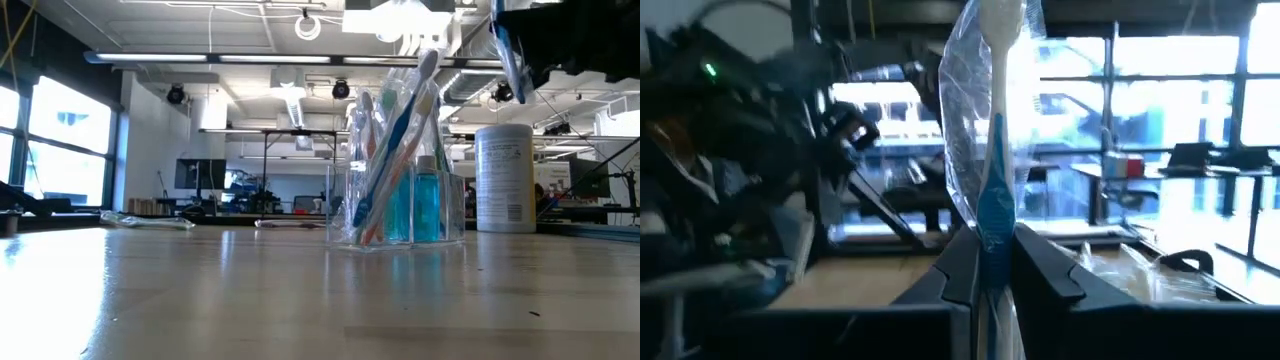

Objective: Pick & Place toothbrushing station
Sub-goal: Put the blue toothbrush into the transparent organizer

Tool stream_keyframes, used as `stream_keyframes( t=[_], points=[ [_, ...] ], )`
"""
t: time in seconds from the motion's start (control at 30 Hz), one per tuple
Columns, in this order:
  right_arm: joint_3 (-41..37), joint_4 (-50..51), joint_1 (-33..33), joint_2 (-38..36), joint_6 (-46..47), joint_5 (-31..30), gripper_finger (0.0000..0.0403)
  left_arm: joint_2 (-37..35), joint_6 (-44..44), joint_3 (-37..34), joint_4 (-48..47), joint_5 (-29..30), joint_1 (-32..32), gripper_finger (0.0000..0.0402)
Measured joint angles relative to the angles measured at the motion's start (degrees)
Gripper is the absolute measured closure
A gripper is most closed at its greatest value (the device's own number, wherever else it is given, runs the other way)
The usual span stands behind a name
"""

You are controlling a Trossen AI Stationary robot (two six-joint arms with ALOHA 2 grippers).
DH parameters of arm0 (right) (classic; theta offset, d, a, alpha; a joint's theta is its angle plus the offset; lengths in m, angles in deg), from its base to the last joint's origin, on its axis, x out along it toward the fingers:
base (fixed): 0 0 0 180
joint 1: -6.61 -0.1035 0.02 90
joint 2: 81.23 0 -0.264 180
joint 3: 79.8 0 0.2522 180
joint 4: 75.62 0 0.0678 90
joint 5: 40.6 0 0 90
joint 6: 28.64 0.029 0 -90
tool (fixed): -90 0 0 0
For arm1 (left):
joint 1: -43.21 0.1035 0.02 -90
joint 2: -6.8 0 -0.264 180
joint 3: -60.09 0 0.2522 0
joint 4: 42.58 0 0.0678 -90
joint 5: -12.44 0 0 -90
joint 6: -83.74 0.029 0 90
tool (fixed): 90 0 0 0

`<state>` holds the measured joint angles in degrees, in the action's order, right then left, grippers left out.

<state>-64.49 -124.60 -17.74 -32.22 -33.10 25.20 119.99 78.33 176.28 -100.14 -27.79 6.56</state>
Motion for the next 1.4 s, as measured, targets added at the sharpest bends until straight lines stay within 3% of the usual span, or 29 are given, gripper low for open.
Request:
stream_keyframes(
  t=[0.2, 0.7, 1.1, 1.4],
  points=[
    [-0.83, -3.85, 10.41, 2.39, 3.98, 13.10, 0.0375, 0.00, -0.79, -0.02, -0.99, -3.06, 1.62, 0.0215],
    [-0.34, -17.63, 24.50, 20.20, 7.88, 24.84, 0.0375, 0.00, -8.61, -0.02, 3.00, -5.37, 1.39, 0.0215],
    [5.64, -22.23, 27.50, 34.92, 9.61, 29.24, 0.0375, 0.00, -9.03, -0.02, 3.77, -5.30, 1.39, 0.0215],
    [7.64, -21.90, 28.58, 39.39, 6.77, 22.84, 0.0375, 0.00, -9.08, -0.02, 3.68, -8.77, 1.27, 0.0215]
  ],
)
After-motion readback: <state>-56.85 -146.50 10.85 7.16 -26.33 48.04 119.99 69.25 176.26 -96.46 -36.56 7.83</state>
